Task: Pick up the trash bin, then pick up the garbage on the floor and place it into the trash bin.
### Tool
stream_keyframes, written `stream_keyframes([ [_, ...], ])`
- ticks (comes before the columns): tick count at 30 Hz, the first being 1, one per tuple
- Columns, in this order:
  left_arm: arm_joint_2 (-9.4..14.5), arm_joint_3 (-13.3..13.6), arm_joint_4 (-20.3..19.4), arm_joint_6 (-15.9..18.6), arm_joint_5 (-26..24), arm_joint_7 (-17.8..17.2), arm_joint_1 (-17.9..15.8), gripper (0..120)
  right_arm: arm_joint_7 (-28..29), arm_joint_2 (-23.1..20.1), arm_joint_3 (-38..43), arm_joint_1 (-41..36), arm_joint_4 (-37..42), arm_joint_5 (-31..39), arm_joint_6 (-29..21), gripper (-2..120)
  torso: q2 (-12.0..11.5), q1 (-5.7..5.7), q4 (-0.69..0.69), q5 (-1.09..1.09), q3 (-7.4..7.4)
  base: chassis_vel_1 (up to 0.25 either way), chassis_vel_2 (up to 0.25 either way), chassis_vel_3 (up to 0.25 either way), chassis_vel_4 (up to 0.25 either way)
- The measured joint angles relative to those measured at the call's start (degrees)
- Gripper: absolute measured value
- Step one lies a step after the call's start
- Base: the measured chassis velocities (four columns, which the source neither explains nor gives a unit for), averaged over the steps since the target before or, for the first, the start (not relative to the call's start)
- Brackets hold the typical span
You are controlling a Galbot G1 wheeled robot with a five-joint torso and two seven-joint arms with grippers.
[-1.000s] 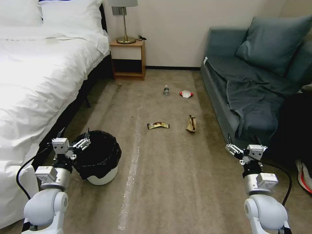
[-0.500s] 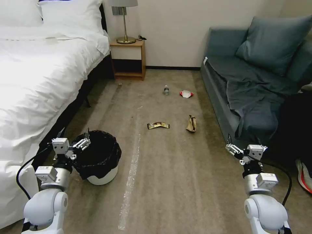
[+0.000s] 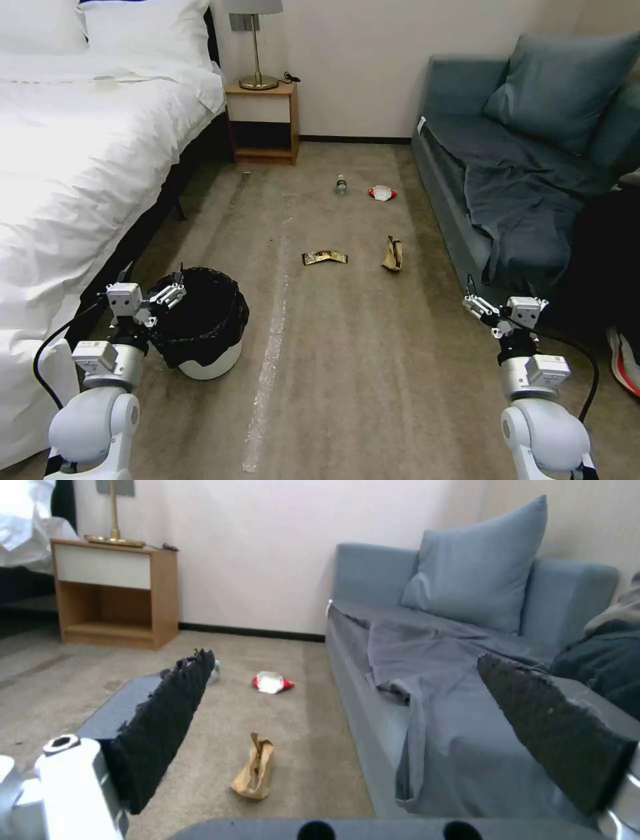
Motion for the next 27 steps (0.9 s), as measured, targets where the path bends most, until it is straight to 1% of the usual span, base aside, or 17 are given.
stream_keyframes([
  [11,0.1,0.0,0.1,0.0,0.0,-0.2,0.0,96,0.0,0.0,0.0,0.0,0.0,0.0,0.0,100,0.0,0.00,0.00,0.00,0.00,0.000,0.000,0.000,0.000],
  [12,0.6,0.0,1.0,0.9,0.5,-1.7,-0.4,98,-0.2,0.0,0.5,0.0,0.0,0.0,0.0,100,0.0,0.00,0.00,0.00,0.00,0.000,0.000,0.000,0.000],
  [13,0.6,0.0,1.0,0.9,0.5,-1.7,-0.4,98,-0.2,0.0,0.5,0.0,0.0,0.0,0.0,100,0.0,0.00,0.00,0.00,0.00,0.000,0.000,0.000,0.000],
  [14,1.2,0.1,2.0,1.9,1.1,-3.4,-0.8,99,-0.7,0.0,1.6,0.0,-0.4,0.2,0.0,100,0.0,0.00,0.02,0.02,0.00,0.000,0.000,0.000,0.000],
  [15,2.6,0.2,4.3,4.2,2.5,-7.2,-1.6,99,-2.0,0.1,4.7,0.0,-1.5,0.9,0.0,100,0.0,0.00,0.01,-0.01,0.00,0.000,0.000,0.000,0.000],
  [16,2.6,0.2,4.3,4.2,2.5,-7.2,-1.6,99,-2.0,0.1,4.7,0.0,-1.5,0.9,0.0,100,0.0,0.00,0.01,-0.01,0.00,0.000,0.000,0.000,0.000],
  [17,3.9,0.3,6.2,6.3,3.7,-10.6,-2.4,99,-3.4,0.1,7.9,0.0,-2.6,1.5,0.0,100,0.0,0.00,0.00,-0.01,0.00,0.000,0.000,0.000,0.000],
  [18,3.9,0.3,6.2,6.3,3.7,-10.6,-2.4,99,-3.4,0.1,7.9,0.0,-2.6,1.5,0.0,100,0.0,0.00,0.00,-0.01,0.00,0.000,0.000,0.000,0.000],
  [19,4.7,0.4,6.5,7.5,2.8,-11.8,-2.5,99,-5.1,0.2,11.6,0.0,-3.9,2.3,0.0,100,0.0,0.00,0.00,-0.02,0.00,0.000,0.000,0.000,0.000],
  [20,5.1,0.3,6.1,7.9,1.9,-12.1,-2.4,98,-5.7,0.3,13.1,0.0,-4.0,2.7,-0.5,100,0.0,0.00,-0.04,-0.01,0.00,0.000,0.000,0.000,0.000],
  [21,5.1,0.3,6.1,7.9,1.9,-12.1,-2.4,98,-5.7,0.3,13.1,0.0,-4.0,2.7,-0.5,100,0.0,0.00,-0.04,-0.01,0.00,0.000,0.000,0.000,0.000],
  [22,5.4,0.6,5.5,8.3,0.9,-12.0,-2.3,98,-6.5,0.4,13.2,0.1,-3.4,3.0,-1.6,100,0.0,0.00,-0.02,0.02,0.00,0.000,0.000,0.000,0.000],
  [25,5.7,0.8,4.8,8.7,-0.3,-11.7,-2.1,98,-6.6,0.4,13.0,0.1,-2.6,3.8,-2.6,100,0.0,0.00,-0.02,0.00,0.00,0.000,0.000,0.000,0.000],
  [26,6.1,1.0,4.1,9.0,-1.1,-10.3,-2.0,98,-6.9,0.4,11.9,0.0,-1.9,5.0,-3.2,100,0.0,0.00,0.02,0.00,0.00,0.000,0.000,0.000,0.000],
  [27,6.1,1.0,4.1,9.0,-1.1,-10.3,-2.0,98,-6.9,0.4,11.9,0.0,-1.9,5.0,-3.2,100,0.0,0.00,0.02,0.00,0.00,0.000,0.000,0.000,0.000],
])
